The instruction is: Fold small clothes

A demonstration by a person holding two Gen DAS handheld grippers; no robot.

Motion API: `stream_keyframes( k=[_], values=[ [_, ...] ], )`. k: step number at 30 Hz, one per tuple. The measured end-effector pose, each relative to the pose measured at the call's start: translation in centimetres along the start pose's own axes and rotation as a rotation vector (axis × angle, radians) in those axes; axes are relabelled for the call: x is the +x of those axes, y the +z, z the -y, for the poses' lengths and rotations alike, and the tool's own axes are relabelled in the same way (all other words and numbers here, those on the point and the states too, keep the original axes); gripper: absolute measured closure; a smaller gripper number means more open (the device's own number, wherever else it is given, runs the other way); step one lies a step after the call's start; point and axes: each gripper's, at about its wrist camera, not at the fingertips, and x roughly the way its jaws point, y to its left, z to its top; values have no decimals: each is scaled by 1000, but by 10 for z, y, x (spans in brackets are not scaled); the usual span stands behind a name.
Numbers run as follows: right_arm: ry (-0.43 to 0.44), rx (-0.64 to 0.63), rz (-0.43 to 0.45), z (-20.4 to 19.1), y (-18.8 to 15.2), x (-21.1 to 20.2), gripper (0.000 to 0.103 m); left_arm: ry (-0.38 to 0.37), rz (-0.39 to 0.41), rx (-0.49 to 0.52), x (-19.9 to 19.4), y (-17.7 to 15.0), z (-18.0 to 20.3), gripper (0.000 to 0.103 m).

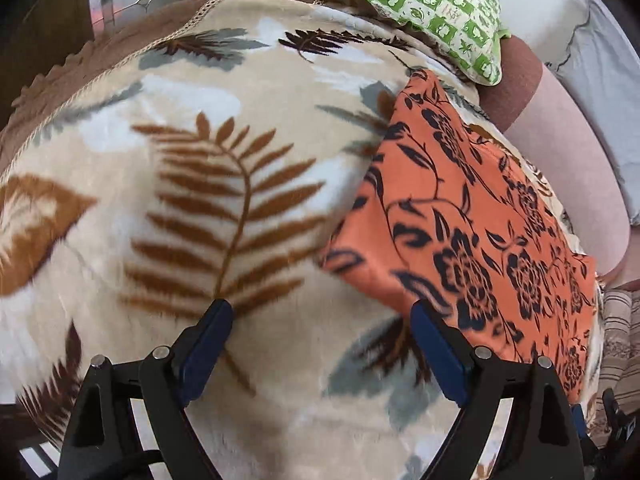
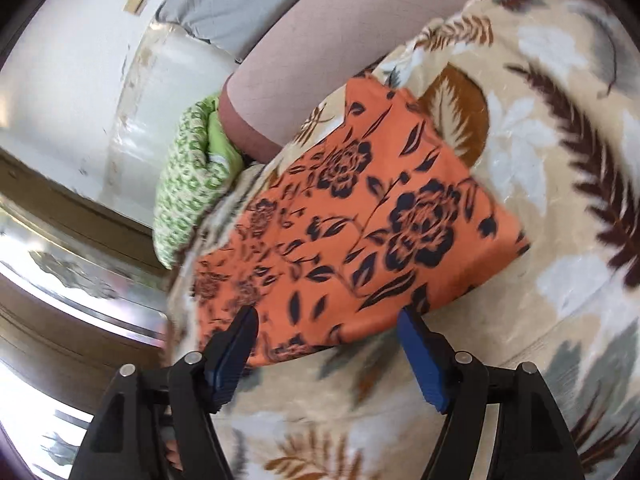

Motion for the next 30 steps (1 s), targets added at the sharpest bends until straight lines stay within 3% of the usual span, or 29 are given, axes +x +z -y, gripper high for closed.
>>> stream_keyframes(
  k=[5,11,15,17,18,19,22,23,27,28,29,30],
  values=[
    [65,211,-73,31,-10,23,28,-80,50,16,-11,-5,14,12],
    [19,342,73,65,6,17,30,-32,150,170,-13,-1,53,12],
    [8,385,65,70,14,26,30,-51,65,107,6,8,46,12],
    [-41,356,66,61,17,26,30,-116,-15,48,23,10,39,12],
    [-69,321,59,53,18,25,30,-132,-12,36,22,10,38,12],
    [-81,298,44,48,19,25,30,-143,2,34,20,10,38,16],
    [-46,227,-58,28,15,34,30,-225,1,30,19,14,41,64],
    [-37,210,-73,24,13,36,30,-220,5,35,21,15,43,65],
    [5,108,-149,0,1,50,31,-230,23,30,25,16,49,62],
    [19,78,-165,-7,-2,54,31,-246,26,26,24,17,49,49],
    [32,53,-173,-13,-6,55,31,-282,19,7,25,18,49,29],
    [41,30,-177,-19,-10,57,31,-305,7,-15,31,21,50,22]
  ],
)
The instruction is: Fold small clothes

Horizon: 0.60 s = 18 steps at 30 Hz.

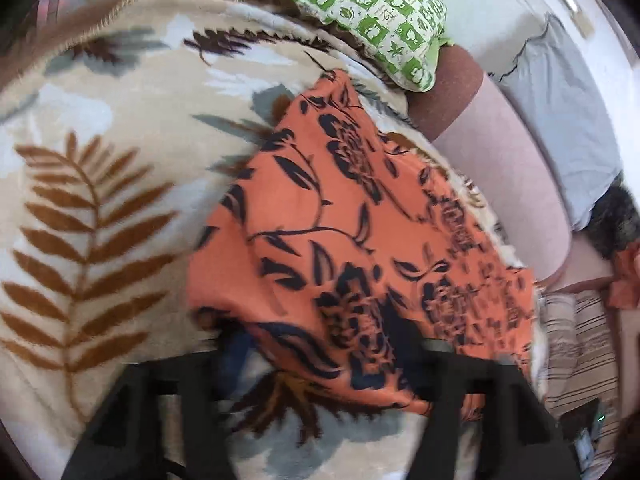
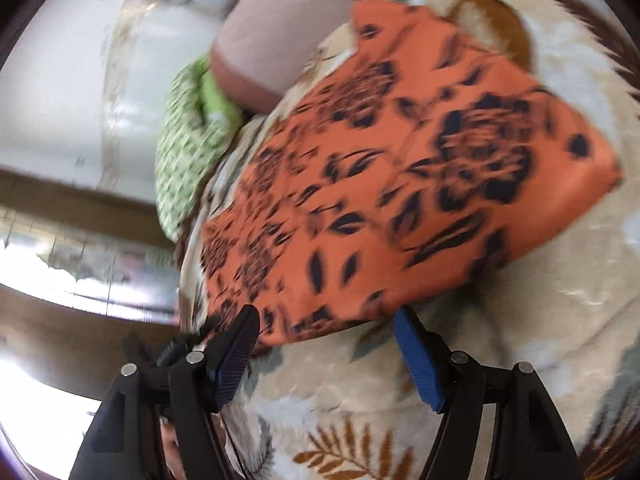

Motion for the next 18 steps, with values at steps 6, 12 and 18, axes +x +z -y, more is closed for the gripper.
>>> stream_keyframes(
  k=[6,12,18],
  values=[
    [-23,-85,4,-18,-9,12,31,34,77,8,10,3,7,50],
    [-70,-220,164,-31,0,-11,68,93,127,15,14,6,5,76],
    [-114,-271,166,-46,12,21,85,53,141,-44,17,4,2,60]
  ],
)
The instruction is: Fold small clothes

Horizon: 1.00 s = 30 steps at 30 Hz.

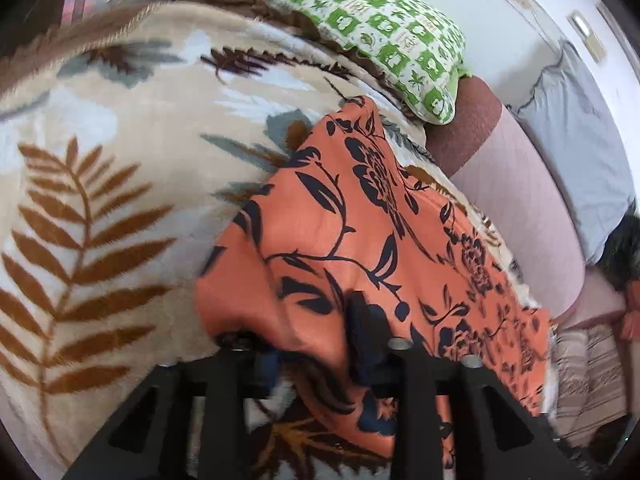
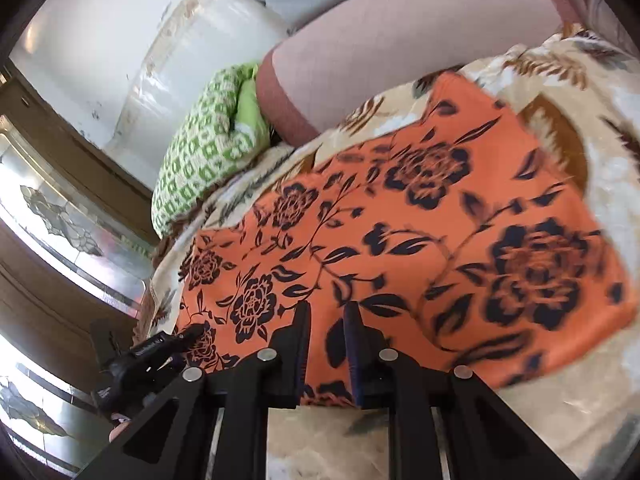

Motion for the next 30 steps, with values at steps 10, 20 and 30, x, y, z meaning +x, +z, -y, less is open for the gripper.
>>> stream_keyframes(
  k=[10,20,30],
  values=[
    [-15,19,-171,5,-10,57,87,31,101,186,-26,-5,31,82],
    [46,185,-41,54,26,-17,82,-57,206,547,-83,-34,175,84],
    [-12,388,193,165,56,-121,83,-179,-6,801,-10,-152,337,88]
  ],
)
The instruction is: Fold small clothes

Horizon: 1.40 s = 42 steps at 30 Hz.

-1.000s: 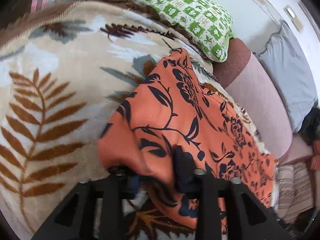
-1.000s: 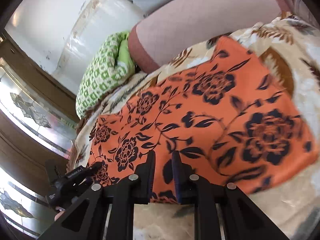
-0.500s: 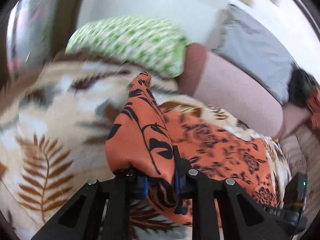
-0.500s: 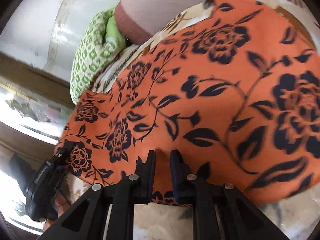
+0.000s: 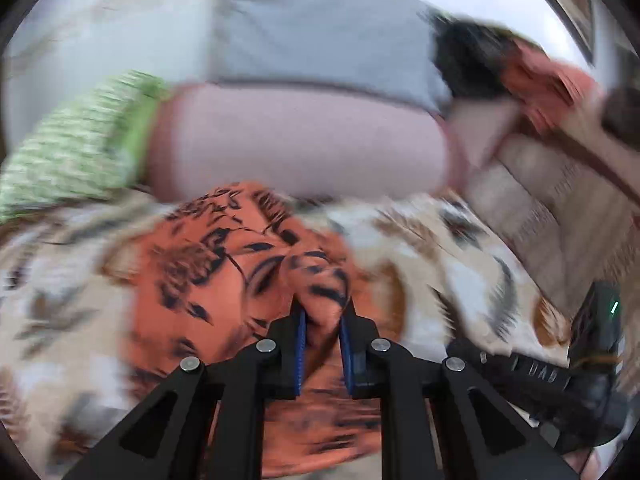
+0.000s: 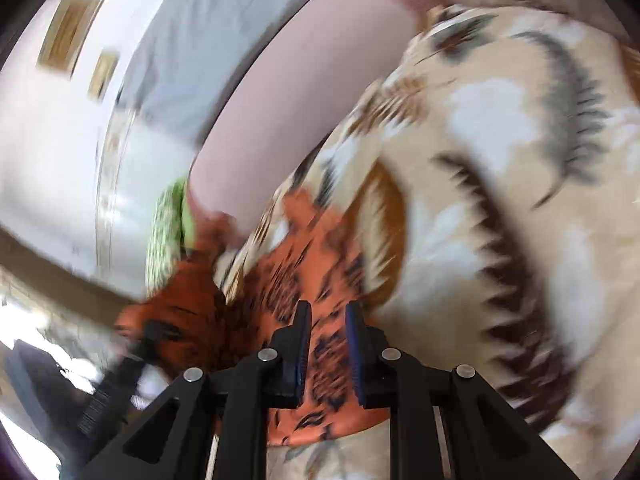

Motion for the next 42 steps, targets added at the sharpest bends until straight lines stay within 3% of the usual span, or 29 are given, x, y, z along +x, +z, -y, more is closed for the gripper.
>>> stream_keyframes(
  k=[3,5,6,7,8,11,13,17,19,22,26,27,28,30,33,39,42],
  values=[
    [-6,66,40,27,18,-17,83,-128,-147,27,46,-24,36,88],
    [-20,105,56,42,25,-24,82,-209,-214,22,55,-39,39,85],
    [-23,123,52,45,27,-23,82,-237,-222,32,50,-45,38,81],
    [-17,142,40,48,28,-21,82,-250,-219,49,42,-49,36,66],
    [-7,151,24,48,29,-17,81,-248,-189,75,26,-52,27,50],
    [20,134,-17,37,26,-1,69,-193,-53,95,-24,-52,-12,32],
    [60,112,-32,24,19,8,27,-127,-1,77,-46,-51,-41,26],
    [156,59,-62,-4,7,22,27,-7,22,-54,-70,-53,-113,26],
    [151,14,-76,-18,0,31,29,30,15,-132,-65,-59,-143,26],
    [74,-30,-82,-28,-10,45,33,44,-15,-219,-52,-71,-170,26],
    [16,-37,-97,-25,-17,65,46,19,-91,-241,-27,-83,-178,26],
    [-5,-55,-98,-28,-20,70,54,11,-103,-229,-22,-83,-174,26],
    [-18,-71,-97,-30,-23,73,68,7,-110,-216,-17,-84,-173,26],
    [-58,-135,-90,-38,-29,79,83,9,-122,-200,-15,-83,-172,26],
    [-116,-257,-42,-65,-39,76,87,3,-118,-199,-19,-82,-174,26],
    [-42,-396,106,-101,-53,14,90,16,-79,-199,-29,-78,-175,26],
    [-78,-434,109,-99,-66,1,90,13,-89,-173,-25,-78,-167,26]
  ],
)
